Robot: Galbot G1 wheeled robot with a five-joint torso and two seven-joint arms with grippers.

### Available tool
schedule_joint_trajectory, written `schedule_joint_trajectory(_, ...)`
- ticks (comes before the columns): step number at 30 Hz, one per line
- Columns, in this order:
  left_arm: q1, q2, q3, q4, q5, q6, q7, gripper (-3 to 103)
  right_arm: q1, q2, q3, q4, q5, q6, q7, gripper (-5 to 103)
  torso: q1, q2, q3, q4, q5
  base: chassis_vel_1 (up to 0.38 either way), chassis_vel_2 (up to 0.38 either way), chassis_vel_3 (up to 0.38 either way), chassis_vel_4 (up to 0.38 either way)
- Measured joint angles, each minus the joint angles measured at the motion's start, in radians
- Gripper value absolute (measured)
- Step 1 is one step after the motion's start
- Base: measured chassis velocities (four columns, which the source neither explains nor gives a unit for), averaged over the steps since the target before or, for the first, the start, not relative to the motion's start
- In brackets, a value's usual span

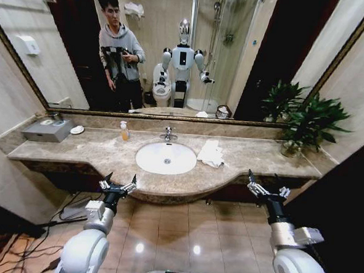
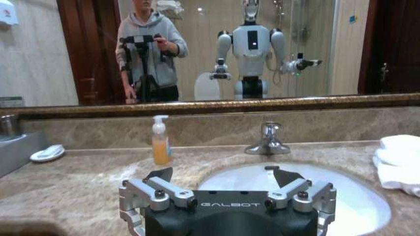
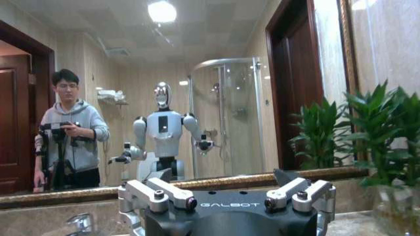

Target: Pick up the towel from the sink counter and wipe the mirror surface.

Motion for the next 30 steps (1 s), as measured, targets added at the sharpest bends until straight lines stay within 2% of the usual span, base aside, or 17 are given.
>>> schedule_joint_trajectory(3,0.000,0.000,0.000,0.000,0.000,0.000,0.000,100,0.001,0.000,-0.001,-0.001,0.000,0.000,0.000,100,0.000,0.000,0.000,-0.0002,-0.0008,-0.187,0.179,0.189,-0.179)
schedule_joint_trajectory(8,0.000,0.000,0.000,0.000,0.000,0.000,0.000,100,0.005,-0.001,-0.004,-0.006,0.000,0.000,-0.001,100,0.000,0.000,0.000,0.0004,-0.0003,-0.197,0.190,0.192,-0.178)
schedule_joint_trajectory(12,0.000,0.000,0.000,0.000,0.000,0.000,0.000,100,0.005,-0.001,-0.010,-0.010,0.000,0.006,0.001,100,0.000,0.000,0.000,-0.0001,0.0000,-0.193,0.171,0.177,-0.186)
schedule_joint_trajectory(13,0.000,0.000,0.000,0.000,0.000,0.000,0.000,100,0.004,0.000,-0.013,-0.010,0.002,0.008,0.003,100,0.000,0.000,0.000,-0.0001,-0.0009,-0.169,0.157,0.170,-0.174)
schedule_joint_trajectory(16,0.000,0.000,0.000,0.000,0.000,0.000,0.000,100,-0.003,-0.003,-0.023,0.001,0.022,-0.002,0.003,100,0.001,0.000,0.000,0.0005,0.0001,-0.153,0.128,0.136,-0.151)
schedule_joint_trajectory(17,0.000,0.000,0.000,0.000,0.000,0.000,0.000,100,-0.008,-0.009,-0.031,0.020,0.046,-0.025,0.009,100,0.001,0.000,0.000,0.0007,0.0002,-0.092,0.118,0.040,-0.014)
schedule_joint_trajectory(20,0.000,0.000,0.000,0.000,0.000,0.000,0.000,100,0.008,-0.052,-0.071,0.095,0.135,-0.176,0.051,100,0.000,0.000,0.000,-0.0011,-0.0010,-0.046,0.042,0.005,-0.032)
schedule_joint_trajectory(21,0.000,0.000,0.000,0.000,0.000,0.000,0.000,100,0.008,-0.052,-0.071,0.095,0.135,-0.176,0.051,100,0.000,0.000,0.000,-0.0011,-0.0010,-0.023,0.024,-0.012,-0.066)
schedule_joint_trajectory(23,0.000,0.000,0.000,0.000,0.000,0.000,0.000,100,0.078,-0.101,-0.111,0.084,0.152,-0.253,0.060,100,-0.001,0.000,0.000,-0.0002,-0.0008,0.018,-0.010,-0.053,-0.032)
schedule_joint_trajectory(24,0.000,0.000,0.000,0.000,0.000,0.000,0.000,100,0.116,-0.122,-0.128,0.056,0.152,-0.267,0.059,100,-0.001,0.000,0.000,0.0008,-0.0003,0.070,-0.013,-0.061,0.001)
schedule_joint_trajectory(27,0.000,0.000,0.000,0.000,0.000,0.000,0.000,100,0.172,-0.148,-0.153,-0.002,0.147,-0.270,0.059,100,-0.001,0.000,0.000,0.0011,-0.0002,0.066,-0.014,-0.039,0.039)
schedule_joint_trajectory(30,0.000,0.000,0.000,0.000,0.000,0.000,0.000,100,0.215,-0.158,-0.170,-0.065,0.132,-0.244,0.058,100,-0.001,0.000,0.000,0.0000,-0.0002,0.019,-0.008,-0.005,0.019)
